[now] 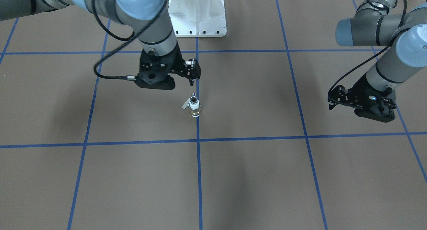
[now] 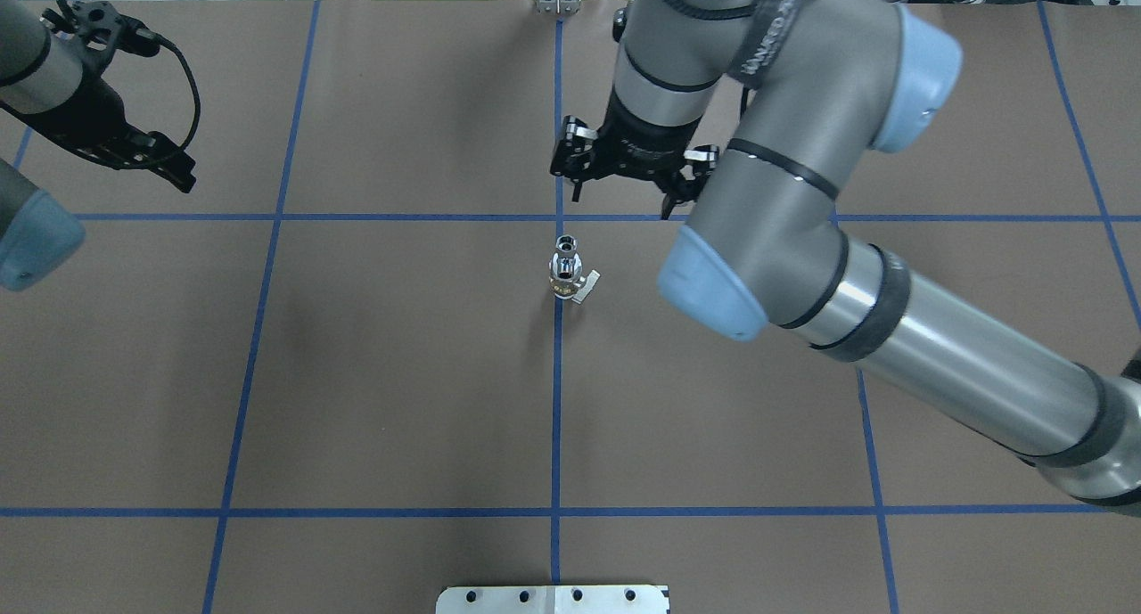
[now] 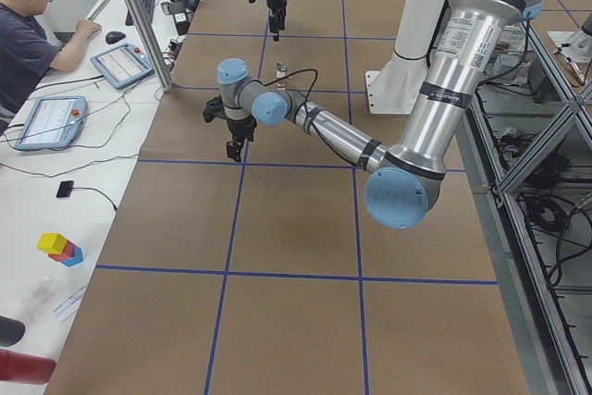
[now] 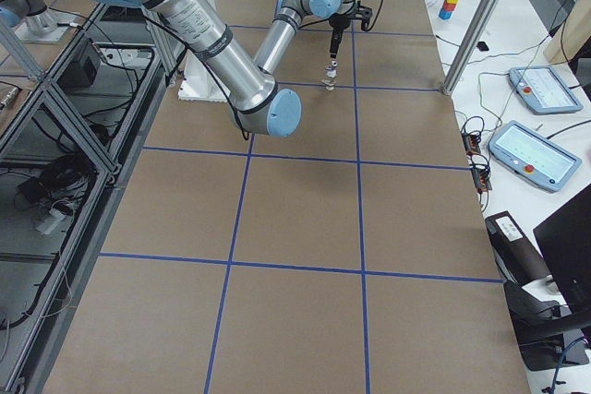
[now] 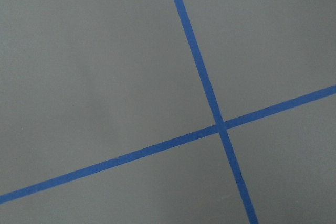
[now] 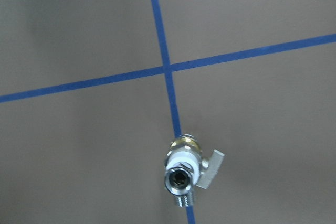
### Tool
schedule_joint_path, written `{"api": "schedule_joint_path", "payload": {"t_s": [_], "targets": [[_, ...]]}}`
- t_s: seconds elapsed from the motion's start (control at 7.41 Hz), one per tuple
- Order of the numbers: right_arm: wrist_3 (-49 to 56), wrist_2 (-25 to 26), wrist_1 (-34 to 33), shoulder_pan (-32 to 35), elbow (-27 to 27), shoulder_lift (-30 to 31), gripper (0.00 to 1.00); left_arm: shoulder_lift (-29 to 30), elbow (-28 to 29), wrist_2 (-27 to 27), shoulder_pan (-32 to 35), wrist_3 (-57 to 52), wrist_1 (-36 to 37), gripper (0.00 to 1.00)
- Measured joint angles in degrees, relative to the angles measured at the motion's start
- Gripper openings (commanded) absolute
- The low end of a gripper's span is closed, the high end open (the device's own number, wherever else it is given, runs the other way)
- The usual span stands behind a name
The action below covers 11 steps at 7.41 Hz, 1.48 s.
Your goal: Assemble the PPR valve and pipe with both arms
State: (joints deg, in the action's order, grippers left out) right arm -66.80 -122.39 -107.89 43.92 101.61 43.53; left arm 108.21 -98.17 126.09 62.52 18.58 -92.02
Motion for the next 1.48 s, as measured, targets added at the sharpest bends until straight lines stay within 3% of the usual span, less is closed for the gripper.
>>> {"api": "schedule_joint_path", "payload": {"t_s": [0.27,0.54,0.94,1.48], "targets": [[17.21,-0.48,-6.97,8.38,8.73,10.2,1.0,-2.77,0.88,0.01,7.4,-10.03,0.12,1.0],[40.5,-3.0,-8.31,19.12,11.24,22.77,1.0,-3.54,7.02,0.52,15.95,-23.81,0.22,1.0],[70.03,-9.77,-8.29,36.99,4.59,34.42,1.0,-5.12,15.18,5.28,24.4,-36.08,-0.46,1.0],[74.88,-10.16,-7.39,43.07,-2.25,38.81,1.0,-8.64,12.66,6.07,27.13,-36.76,-0.92,1.0]]}}
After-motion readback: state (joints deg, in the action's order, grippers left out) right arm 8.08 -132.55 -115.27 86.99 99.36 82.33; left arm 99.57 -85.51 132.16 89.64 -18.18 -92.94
